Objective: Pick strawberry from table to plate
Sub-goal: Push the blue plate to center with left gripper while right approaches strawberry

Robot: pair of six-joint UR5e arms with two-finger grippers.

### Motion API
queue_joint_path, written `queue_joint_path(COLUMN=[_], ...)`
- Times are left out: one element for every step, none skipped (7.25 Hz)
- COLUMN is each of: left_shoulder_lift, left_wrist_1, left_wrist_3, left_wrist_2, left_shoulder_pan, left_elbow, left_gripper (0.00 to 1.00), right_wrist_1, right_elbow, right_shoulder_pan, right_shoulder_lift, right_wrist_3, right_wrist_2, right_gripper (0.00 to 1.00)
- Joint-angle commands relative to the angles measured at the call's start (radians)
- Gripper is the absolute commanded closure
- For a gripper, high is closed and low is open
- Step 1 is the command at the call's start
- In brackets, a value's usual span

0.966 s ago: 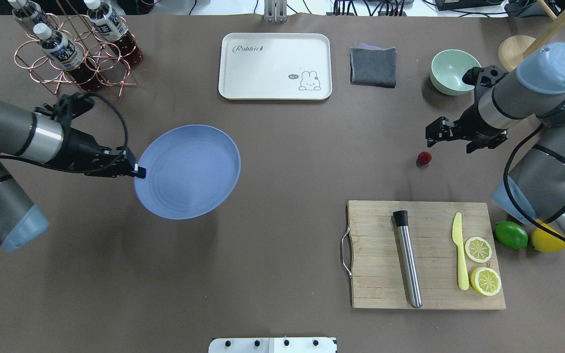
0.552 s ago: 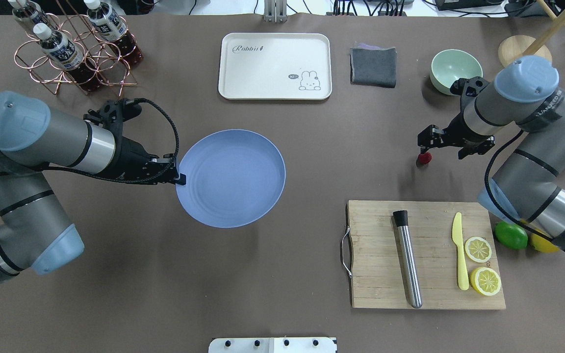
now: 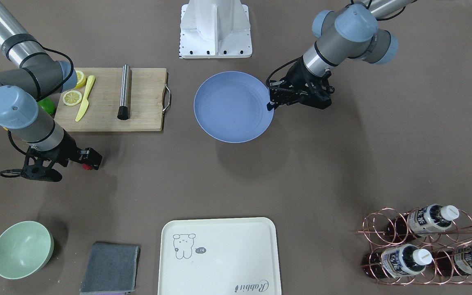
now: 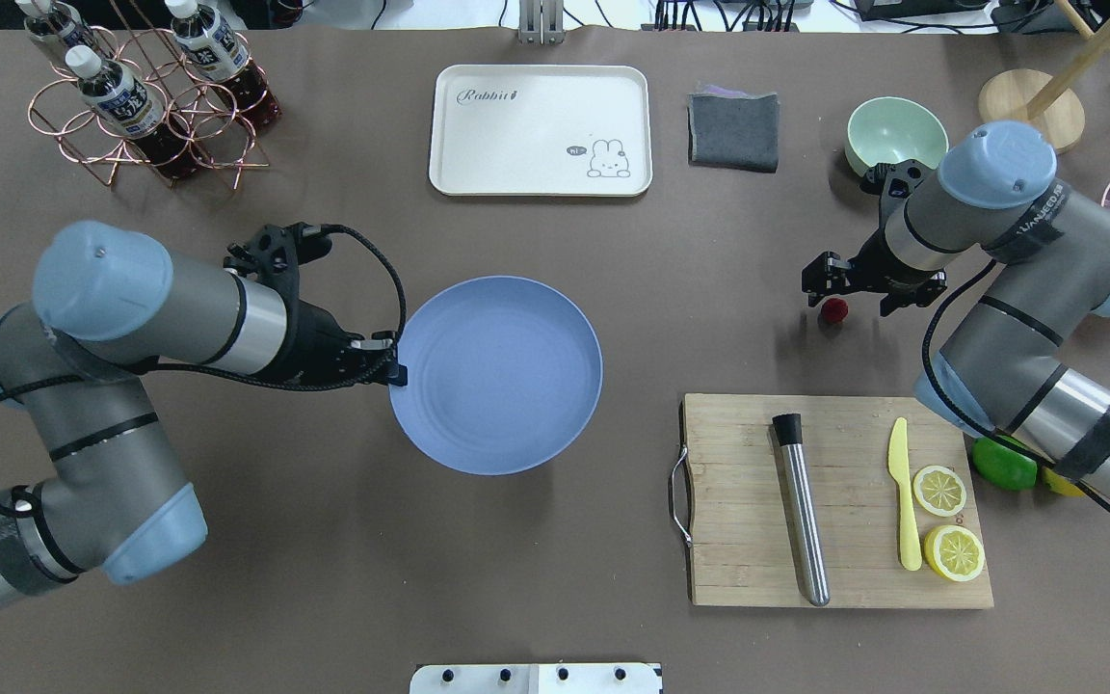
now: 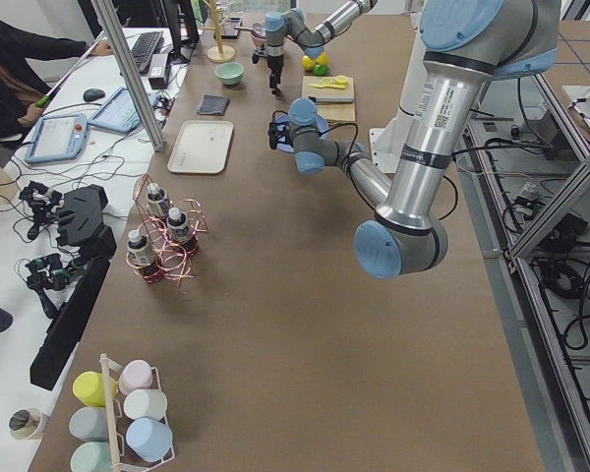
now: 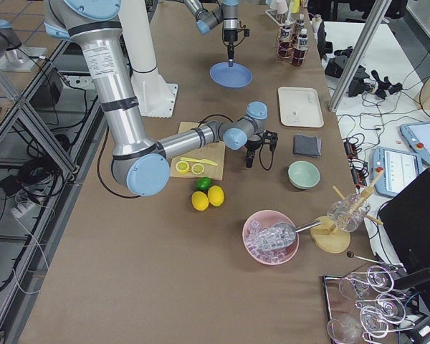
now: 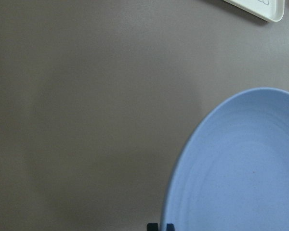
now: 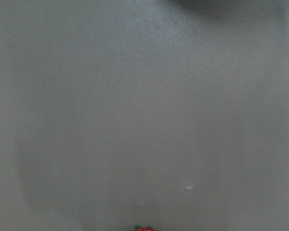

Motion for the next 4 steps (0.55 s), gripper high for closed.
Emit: queue_joint_path(left_shoulder_lift=[-0.007, -0.006, -0.004, -0.002], left_wrist_1=[0.014, 0.014, 0.014, 0.014], left_wrist_3=[-0.001, -0.001, -0.001, -0.001], left_wrist_2=[0.085, 0.089, 0.090, 0.090], left_shoulder_pan=[0.070, 0.099, 0.101, 0.101], left_elbow=[0.006, 0.009, 0.013, 0.013], left_gripper=[1.00, 1.00, 1.00, 1.00], right_wrist_1=[0.000, 0.000, 0.000, 0.002], right_elbow=[0.000, 0.000, 0.000, 0.003], right_shoulder_pan=[-0.006, -0.015, -0.024, -0.041], right_shoulder_lift=[0.000, 0.001, 0.001, 0.004], right_wrist_3=[0.009, 0.018, 0.034, 0.070], right_wrist_2=[-0.005, -0.006, -0.008, -0.011], right_gripper=[0.00, 0.00, 0.01, 0.08])
